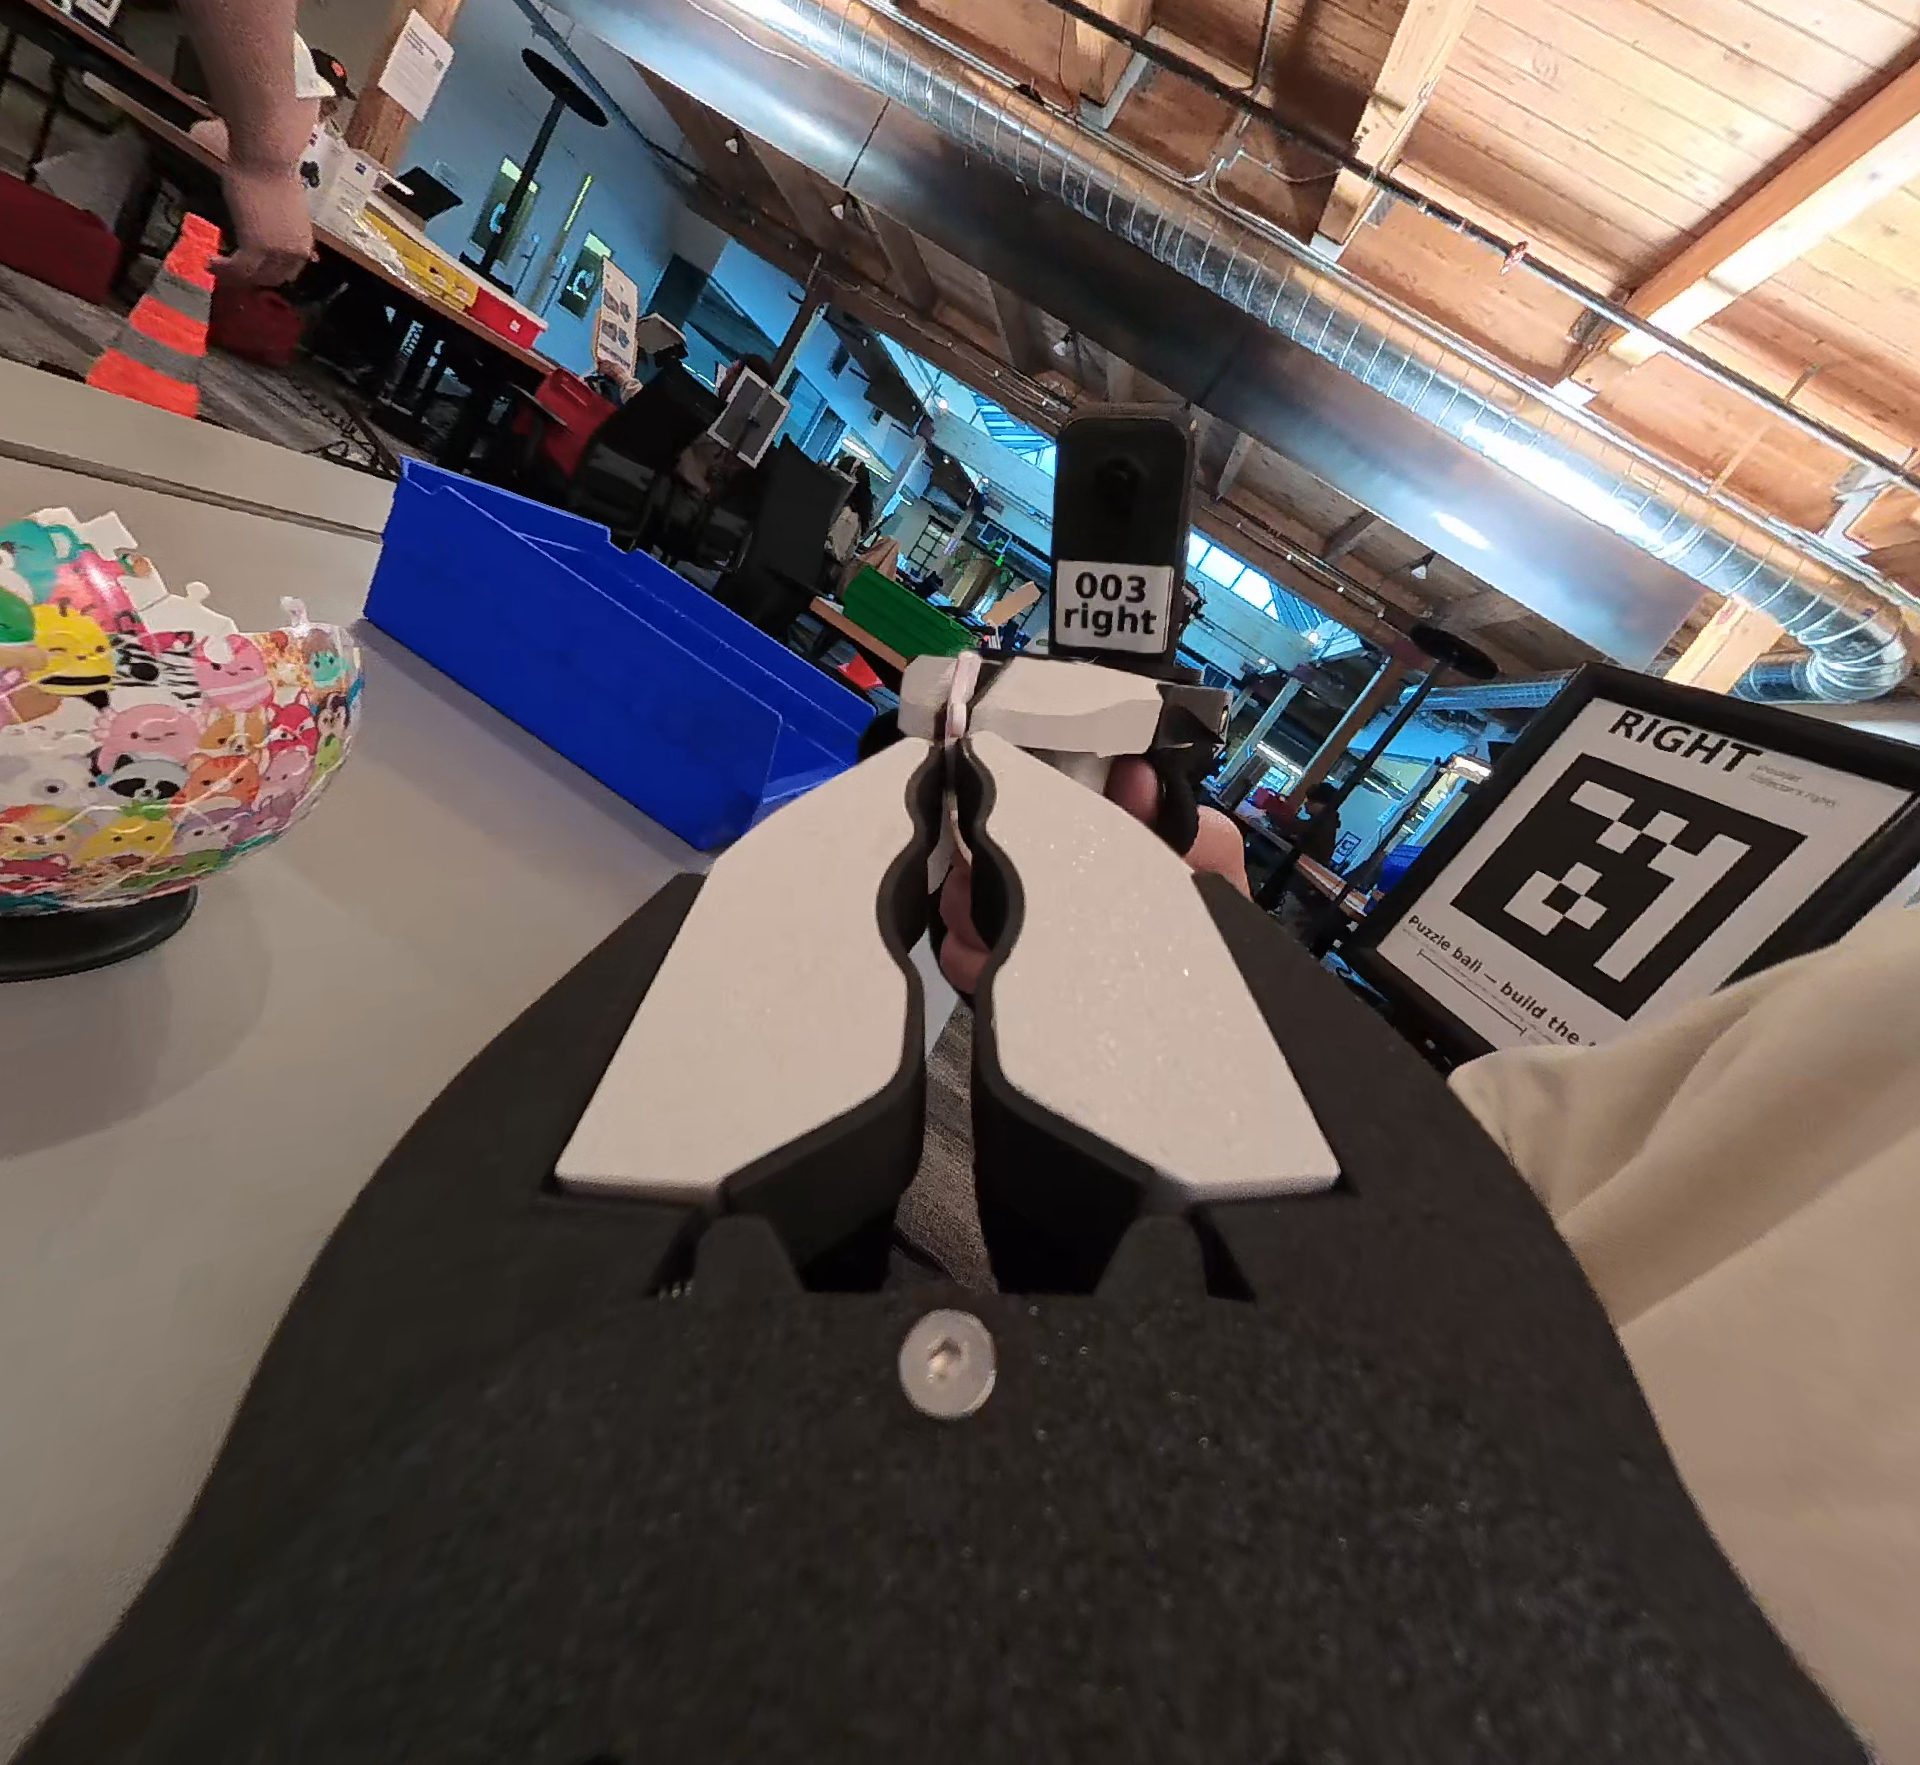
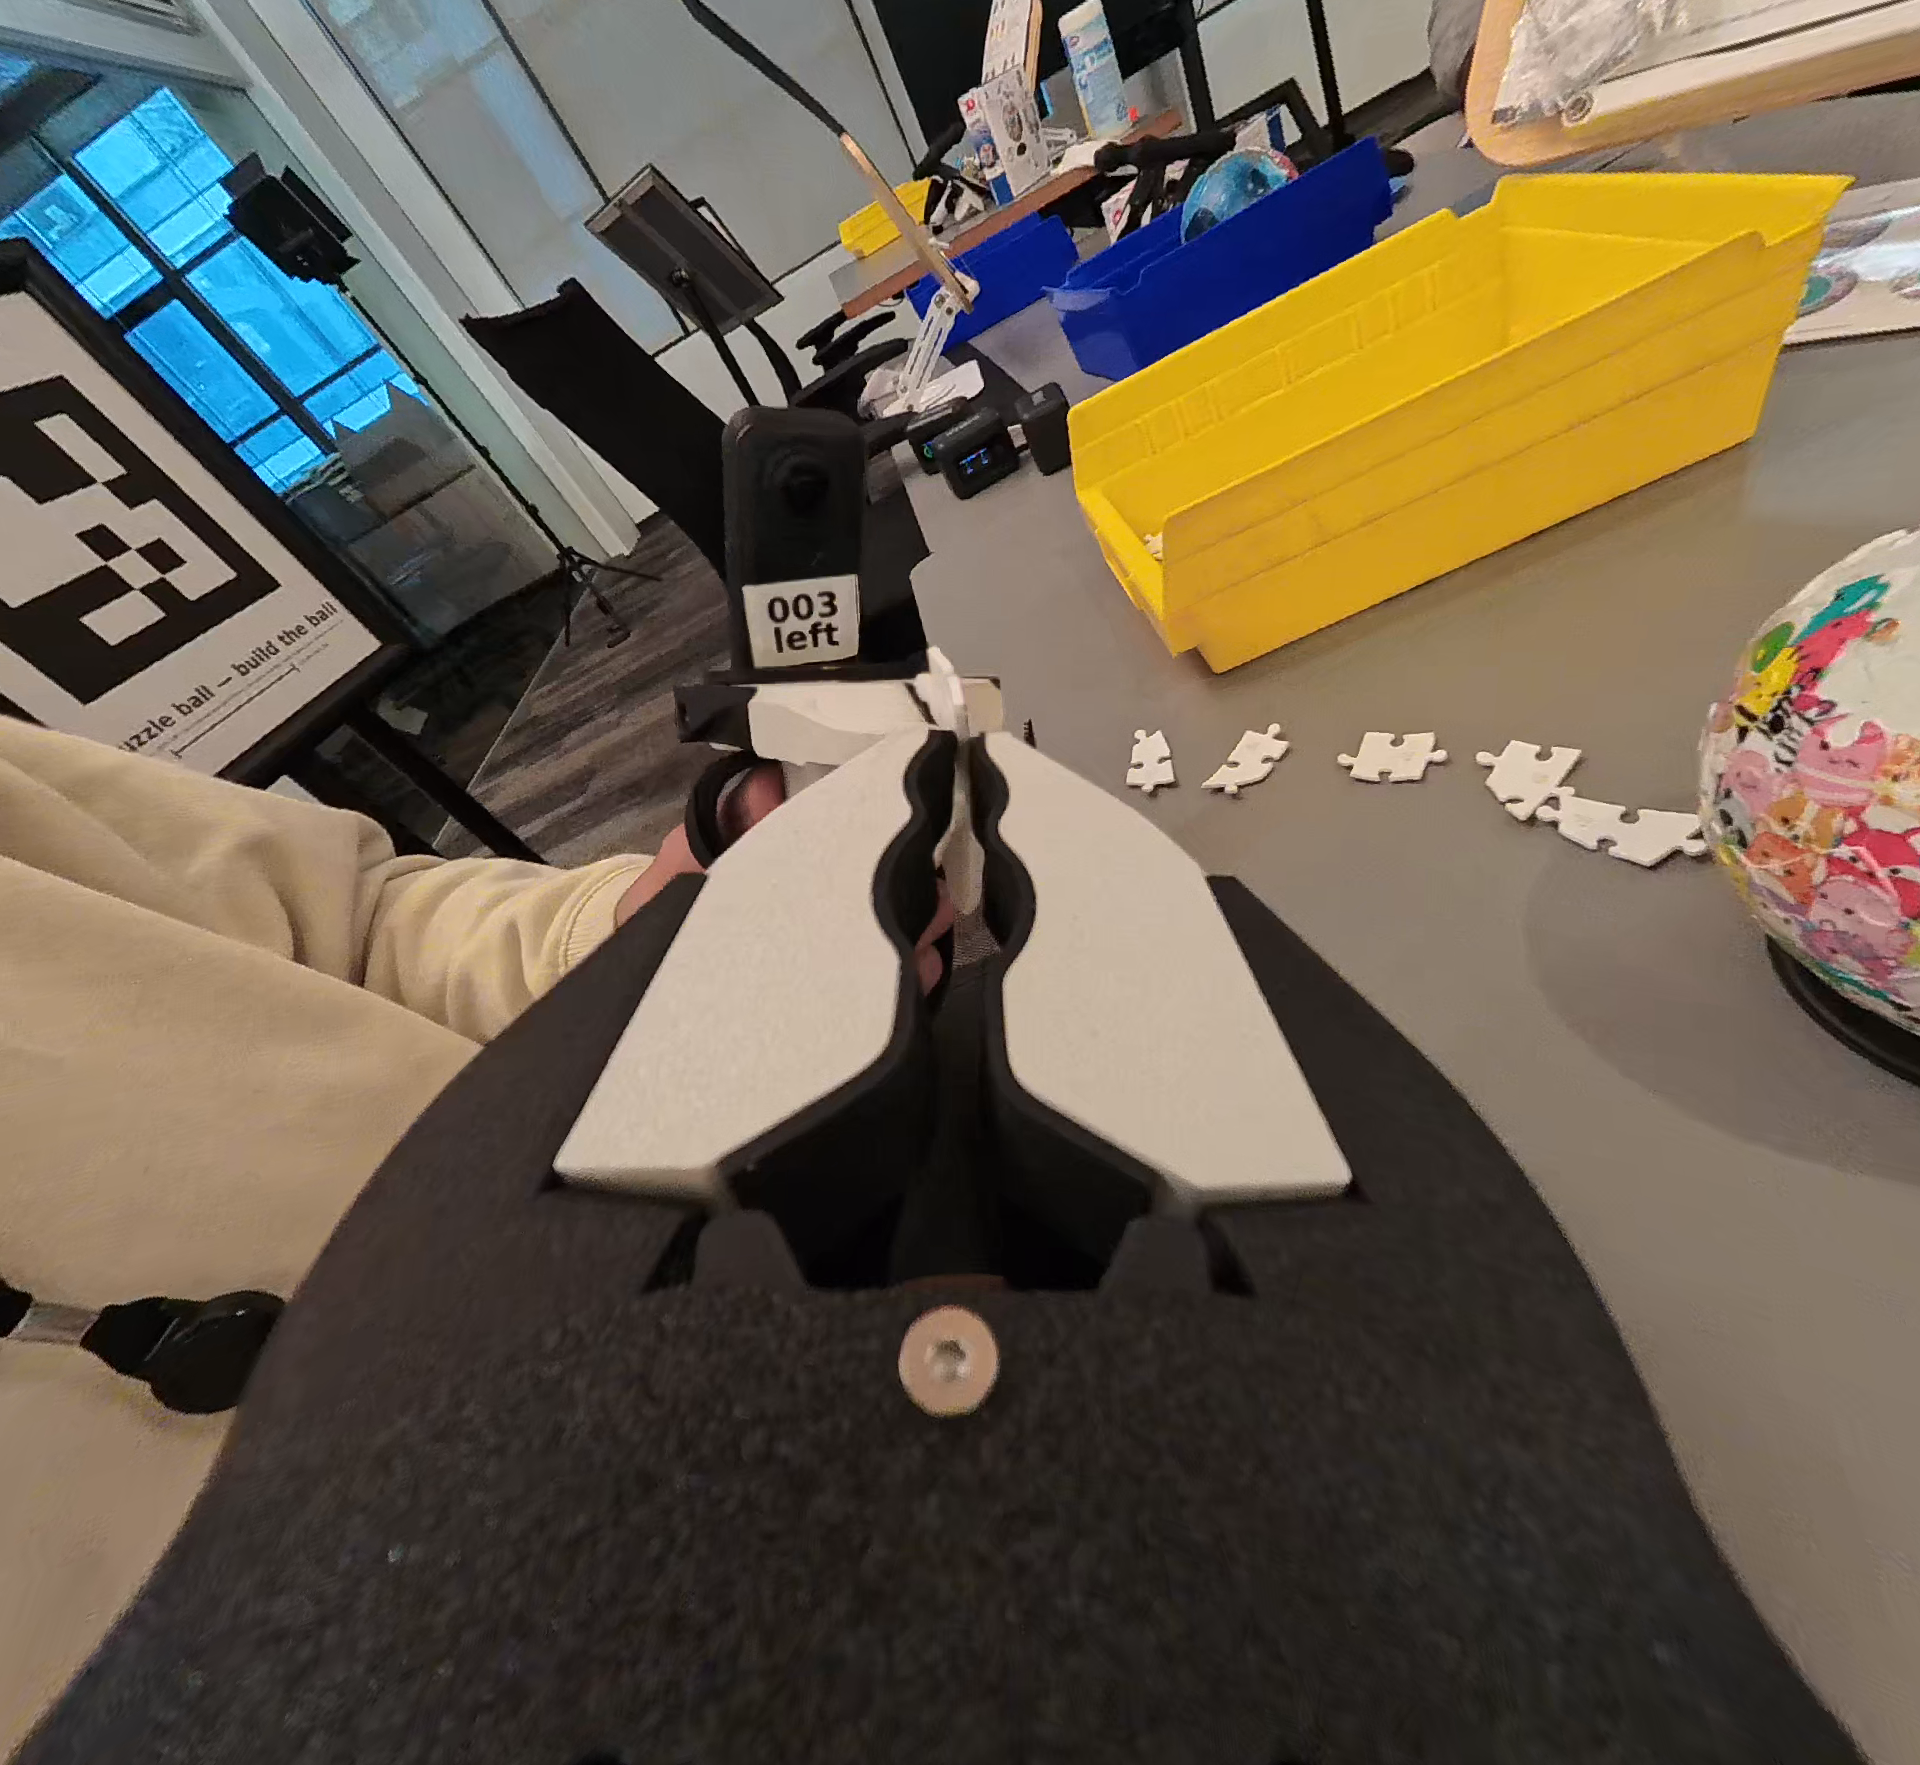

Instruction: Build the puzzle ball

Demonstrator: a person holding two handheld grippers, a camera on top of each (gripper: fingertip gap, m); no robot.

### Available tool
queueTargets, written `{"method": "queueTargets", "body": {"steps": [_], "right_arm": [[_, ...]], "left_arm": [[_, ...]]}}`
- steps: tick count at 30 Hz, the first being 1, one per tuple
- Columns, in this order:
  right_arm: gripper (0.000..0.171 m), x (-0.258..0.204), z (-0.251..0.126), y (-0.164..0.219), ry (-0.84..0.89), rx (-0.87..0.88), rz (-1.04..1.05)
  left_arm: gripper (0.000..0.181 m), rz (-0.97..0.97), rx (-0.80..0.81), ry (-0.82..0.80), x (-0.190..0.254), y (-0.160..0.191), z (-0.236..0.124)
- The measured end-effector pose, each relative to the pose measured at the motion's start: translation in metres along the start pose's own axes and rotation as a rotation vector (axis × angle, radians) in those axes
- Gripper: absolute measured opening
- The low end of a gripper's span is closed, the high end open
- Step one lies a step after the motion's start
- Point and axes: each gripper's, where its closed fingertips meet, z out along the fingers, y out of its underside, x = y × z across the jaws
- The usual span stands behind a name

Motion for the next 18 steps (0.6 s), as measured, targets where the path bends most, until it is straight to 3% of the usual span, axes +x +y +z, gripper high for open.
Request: {"method": "queueTargets", "body": {"steps": [18], "right_arm": [[0.006,-0.002,-0.007,-0.008,0.016,-0.057,-0.056]], "left_arm": [[0.001,-0.010,0.063,-0.007,-0.002,-0.005,-0.005]]}}
